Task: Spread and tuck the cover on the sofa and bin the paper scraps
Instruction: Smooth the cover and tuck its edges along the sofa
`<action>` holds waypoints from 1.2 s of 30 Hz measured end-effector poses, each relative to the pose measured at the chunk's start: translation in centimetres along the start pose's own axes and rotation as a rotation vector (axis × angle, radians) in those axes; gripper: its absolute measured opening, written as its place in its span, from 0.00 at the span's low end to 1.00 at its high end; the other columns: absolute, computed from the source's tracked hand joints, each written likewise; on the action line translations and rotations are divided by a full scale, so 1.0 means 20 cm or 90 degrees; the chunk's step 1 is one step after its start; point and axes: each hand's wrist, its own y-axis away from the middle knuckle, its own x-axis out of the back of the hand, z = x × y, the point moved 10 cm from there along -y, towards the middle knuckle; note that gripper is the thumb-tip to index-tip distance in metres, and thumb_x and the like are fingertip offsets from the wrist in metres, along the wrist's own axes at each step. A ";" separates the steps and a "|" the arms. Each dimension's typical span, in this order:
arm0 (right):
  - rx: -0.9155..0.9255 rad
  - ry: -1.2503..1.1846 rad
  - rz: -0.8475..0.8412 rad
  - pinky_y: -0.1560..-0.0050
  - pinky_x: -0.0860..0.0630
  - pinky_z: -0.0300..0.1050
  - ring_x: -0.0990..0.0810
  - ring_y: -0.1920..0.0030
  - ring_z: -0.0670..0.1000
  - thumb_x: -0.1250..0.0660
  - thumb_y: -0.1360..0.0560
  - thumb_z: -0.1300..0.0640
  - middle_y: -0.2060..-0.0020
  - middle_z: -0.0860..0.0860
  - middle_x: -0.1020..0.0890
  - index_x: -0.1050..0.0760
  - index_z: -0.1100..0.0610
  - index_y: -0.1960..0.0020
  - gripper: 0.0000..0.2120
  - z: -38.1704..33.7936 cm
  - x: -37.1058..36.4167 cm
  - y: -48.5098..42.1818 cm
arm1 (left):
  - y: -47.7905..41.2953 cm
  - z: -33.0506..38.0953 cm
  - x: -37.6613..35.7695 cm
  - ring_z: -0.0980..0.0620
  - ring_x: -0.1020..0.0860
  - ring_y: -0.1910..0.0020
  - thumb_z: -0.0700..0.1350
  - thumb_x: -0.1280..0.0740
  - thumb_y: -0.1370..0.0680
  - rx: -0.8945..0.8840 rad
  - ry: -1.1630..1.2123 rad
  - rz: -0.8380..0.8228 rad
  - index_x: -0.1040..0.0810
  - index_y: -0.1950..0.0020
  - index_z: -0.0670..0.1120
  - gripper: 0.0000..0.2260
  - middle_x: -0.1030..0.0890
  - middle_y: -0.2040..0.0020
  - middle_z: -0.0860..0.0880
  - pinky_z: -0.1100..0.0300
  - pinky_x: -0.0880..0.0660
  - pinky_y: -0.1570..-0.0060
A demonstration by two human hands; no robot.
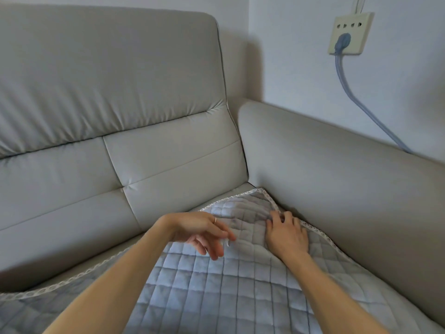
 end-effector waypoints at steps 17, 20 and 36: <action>-0.031 -0.068 0.006 0.35 0.32 0.53 0.31 0.34 0.56 0.56 0.18 0.40 0.29 0.52 0.33 0.42 0.38 0.26 0.21 -0.01 -0.04 -0.03 | -0.25 -0.06 0.33 0.45 0.22 0.48 0.48 0.47 0.17 0.053 -0.356 0.675 0.34 0.30 0.69 0.19 0.34 0.40 0.51 0.50 0.25 0.51; -0.091 -0.161 -0.068 0.41 0.28 0.52 0.26 0.38 0.59 0.50 0.18 0.43 0.35 0.55 0.30 0.34 0.41 0.32 0.17 0.07 -0.06 -0.08 | -0.23 -0.01 0.30 0.44 0.22 0.45 0.41 0.46 0.19 0.025 -0.406 0.672 0.35 0.28 0.67 0.26 0.36 0.38 0.50 0.49 0.25 0.49; -0.044 -0.119 -0.073 0.45 0.26 0.52 0.23 0.42 0.61 0.43 0.22 0.54 0.37 0.56 0.35 0.34 0.53 0.35 0.16 -0.11 0.02 -0.15 | -0.27 0.10 0.39 0.42 0.24 0.43 0.40 0.42 0.20 -0.057 -0.503 0.721 0.37 0.24 0.61 0.26 0.36 0.37 0.47 0.48 0.23 0.50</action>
